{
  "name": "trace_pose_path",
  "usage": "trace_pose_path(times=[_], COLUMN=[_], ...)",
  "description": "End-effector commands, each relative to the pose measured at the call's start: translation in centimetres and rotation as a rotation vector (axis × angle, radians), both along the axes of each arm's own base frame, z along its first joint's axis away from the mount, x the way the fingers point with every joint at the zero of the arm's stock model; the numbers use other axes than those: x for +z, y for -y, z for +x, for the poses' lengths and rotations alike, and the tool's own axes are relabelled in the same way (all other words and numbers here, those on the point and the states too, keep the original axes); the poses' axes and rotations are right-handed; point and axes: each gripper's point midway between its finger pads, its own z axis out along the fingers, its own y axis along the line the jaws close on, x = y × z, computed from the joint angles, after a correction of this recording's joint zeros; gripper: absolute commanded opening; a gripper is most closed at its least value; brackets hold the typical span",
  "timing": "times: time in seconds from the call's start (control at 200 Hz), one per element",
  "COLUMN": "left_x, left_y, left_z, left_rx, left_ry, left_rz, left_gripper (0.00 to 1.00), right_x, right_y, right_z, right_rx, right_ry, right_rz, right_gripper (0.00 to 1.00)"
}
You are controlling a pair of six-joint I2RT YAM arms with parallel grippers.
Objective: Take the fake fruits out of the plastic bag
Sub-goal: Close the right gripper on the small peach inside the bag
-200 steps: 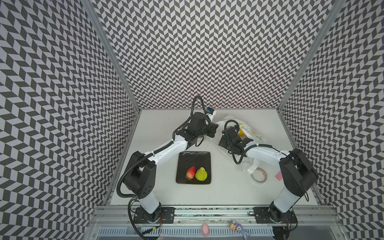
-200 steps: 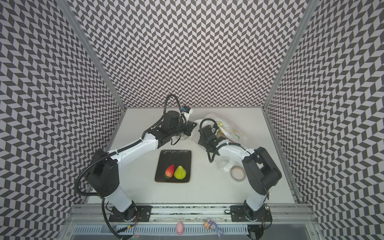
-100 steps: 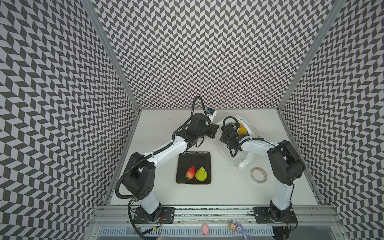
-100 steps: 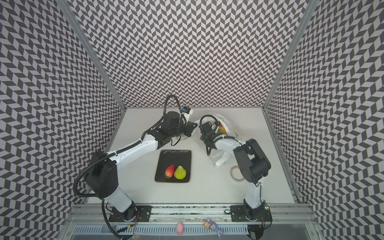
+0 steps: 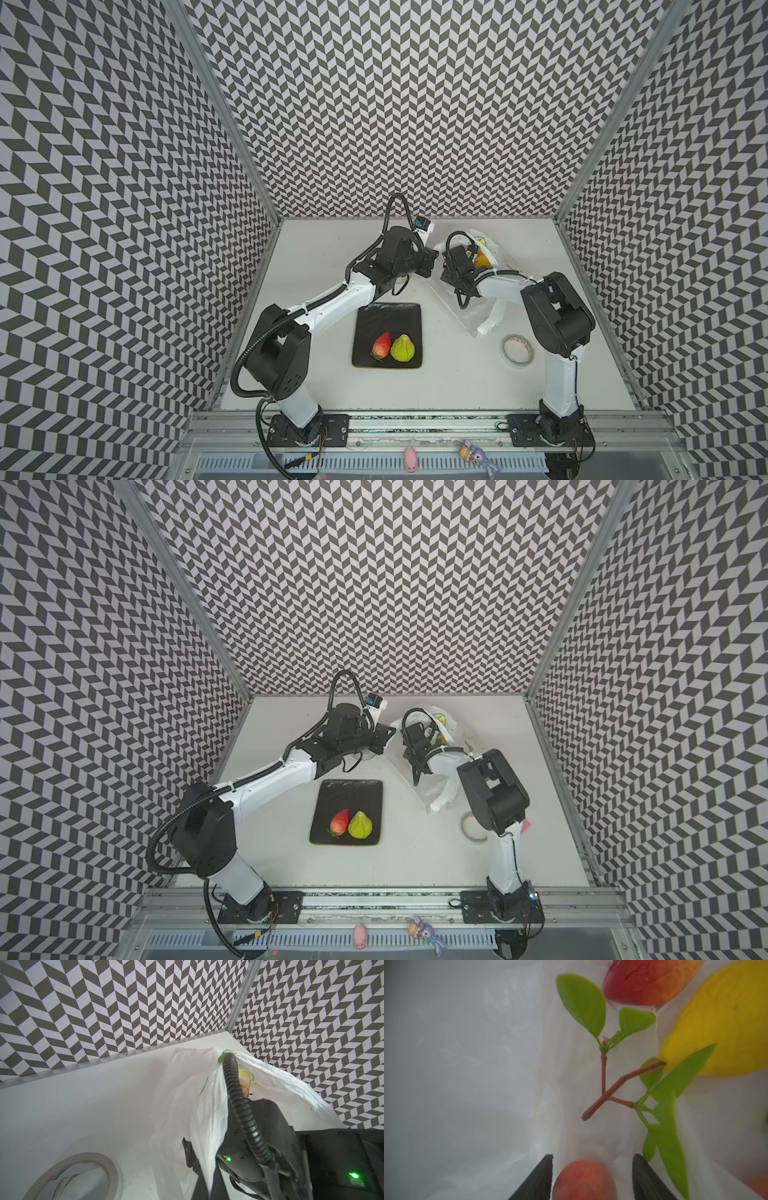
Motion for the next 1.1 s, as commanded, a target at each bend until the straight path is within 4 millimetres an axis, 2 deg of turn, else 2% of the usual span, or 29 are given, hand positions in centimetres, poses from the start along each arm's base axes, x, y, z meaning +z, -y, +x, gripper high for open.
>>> trace_pose_path(times=[0.0, 0.075, 0.33, 0.476, 0.611, 0.746, 1.091], left_x=[1.3, 1.3, 1.2, 1.3, 1.3, 1.2, 1.2], left_y=[0.0, 0.0, 0.0, -0.1, -0.2, -0.4, -1.0], left_z=[-0.4, -0.3, -0.2, -0.1, 0.0, 0.1, 0.5], left_rx=[-0.001, 0.000, 0.005, 0.014, 0.017, 0.026, 0.049], left_ry=[0.020, 0.020, 0.015, 0.018, 0.020, 0.019, 0.023], left_rz=[-0.019, -0.019, -0.025, -0.027, -0.027, -0.024, -0.021], left_gripper=[0.00, 0.00, 0.00, 0.00, 0.00, 0.00, 0.00], right_x=[0.4, 0.1, -0.1, 1.0, 2.9, 4.6, 8.4], right_y=[-0.5, -0.5, -0.6, -0.8, -1.1, -1.2, -1.3], right_z=[1.2, 1.1, 0.9, 0.5, -0.2, -2.1, -9.2], right_rx=[0.018, 0.023, 0.042, 0.062, 0.105, 0.179, 0.387], right_ry=[0.036, 0.031, 0.014, 0.034, 0.074, 0.100, 0.133], right_rz=[0.003, 0.004, 0.008, 0.030, 0.059, 0.083, 0.162], right_gripper=[0.56, 0.51, 0.42, 0.37, 0.36, 0.36, 0.36])
